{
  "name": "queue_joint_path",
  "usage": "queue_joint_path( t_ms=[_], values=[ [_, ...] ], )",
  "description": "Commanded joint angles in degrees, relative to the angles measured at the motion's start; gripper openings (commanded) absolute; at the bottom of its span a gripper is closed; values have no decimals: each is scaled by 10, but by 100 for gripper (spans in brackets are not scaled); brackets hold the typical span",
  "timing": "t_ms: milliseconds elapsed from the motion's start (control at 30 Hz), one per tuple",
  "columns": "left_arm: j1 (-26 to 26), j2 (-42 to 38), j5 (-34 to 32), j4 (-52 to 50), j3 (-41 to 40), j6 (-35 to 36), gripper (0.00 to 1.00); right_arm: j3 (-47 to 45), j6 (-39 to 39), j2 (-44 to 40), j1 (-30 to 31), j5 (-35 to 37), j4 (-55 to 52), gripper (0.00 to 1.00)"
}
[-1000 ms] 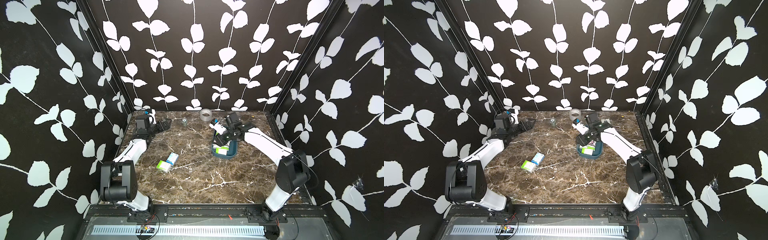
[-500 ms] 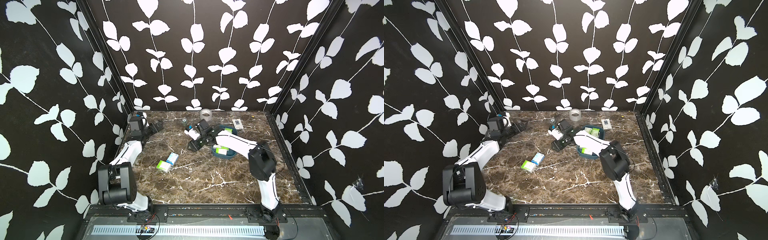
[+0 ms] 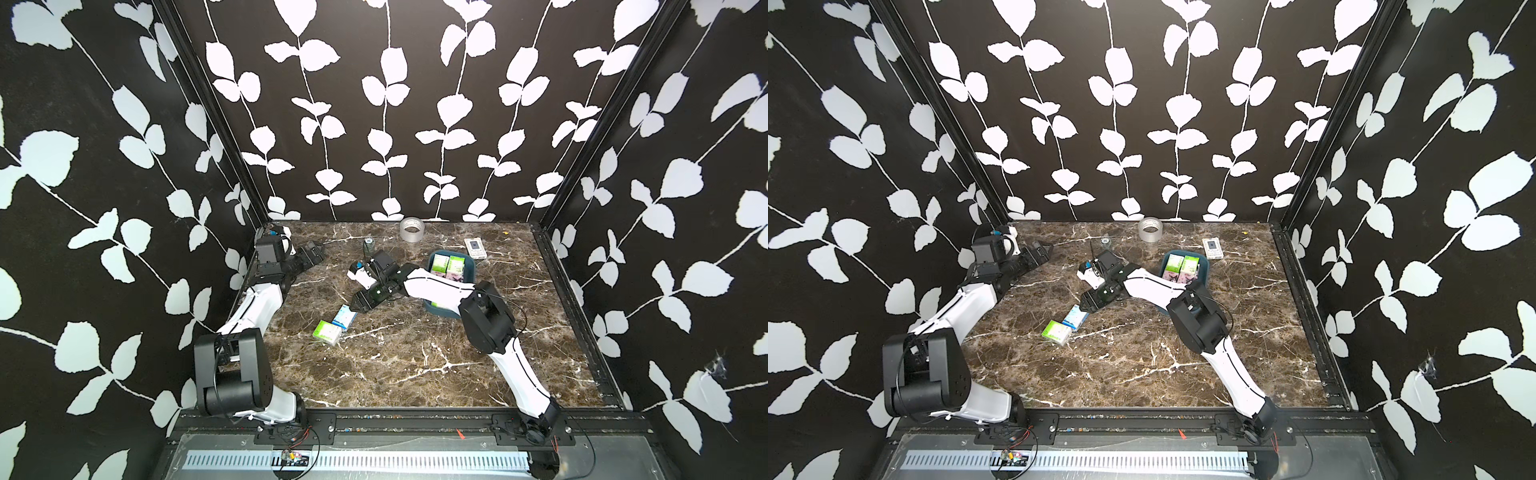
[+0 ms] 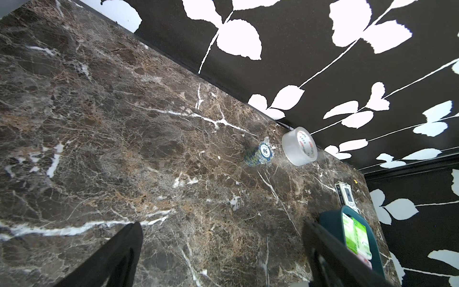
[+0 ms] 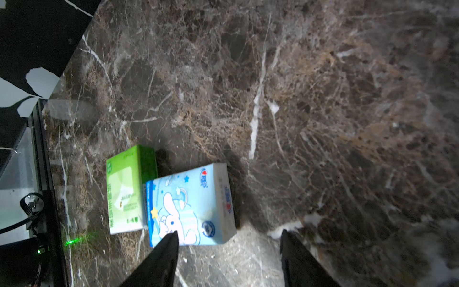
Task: Put the pocket tissues into the storage box
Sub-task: Pick up the pocket tissues from the center of the board.
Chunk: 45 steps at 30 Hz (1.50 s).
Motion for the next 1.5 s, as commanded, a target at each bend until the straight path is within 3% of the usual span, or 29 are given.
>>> queue_joint_path(
  t_ms=[0, 300, 467, 600, 733, 833, 1300, 1467],
  values=[
    [2, -20, 11, 7, -5, 0, 99, 45, 5, 20, 8, -13, -5, 67],
    [1, -24, 8, 11, -8, 3, 99, 110, -19, 65, 21, -27, -63, 65],
    [1, -24, 7, 13, -8, 5, 99, 131, -32, 82, 32, -22, -91, 59],
    [2, -25, 6, 11, -9, 8, 99, 133, -34, 88, 33, -15, -101, 39],
    [1, -27, 1, 9, -8, 11, 99, 123, -40, 85, 33, 0, -110, 11],
    [1, -27, 1, 8, -7, 12, 99, 110, -44, 76, 33, 15, -111, 0],
    [-5, -33, 25, 20, 5, 14, 99, -20, 66, -83, -36, 56, 50, 0],
    [-48, -18, 14, 15, 26, 37, 99, -112, 100, -172, -73, 116, 90, 0]
  ],
)
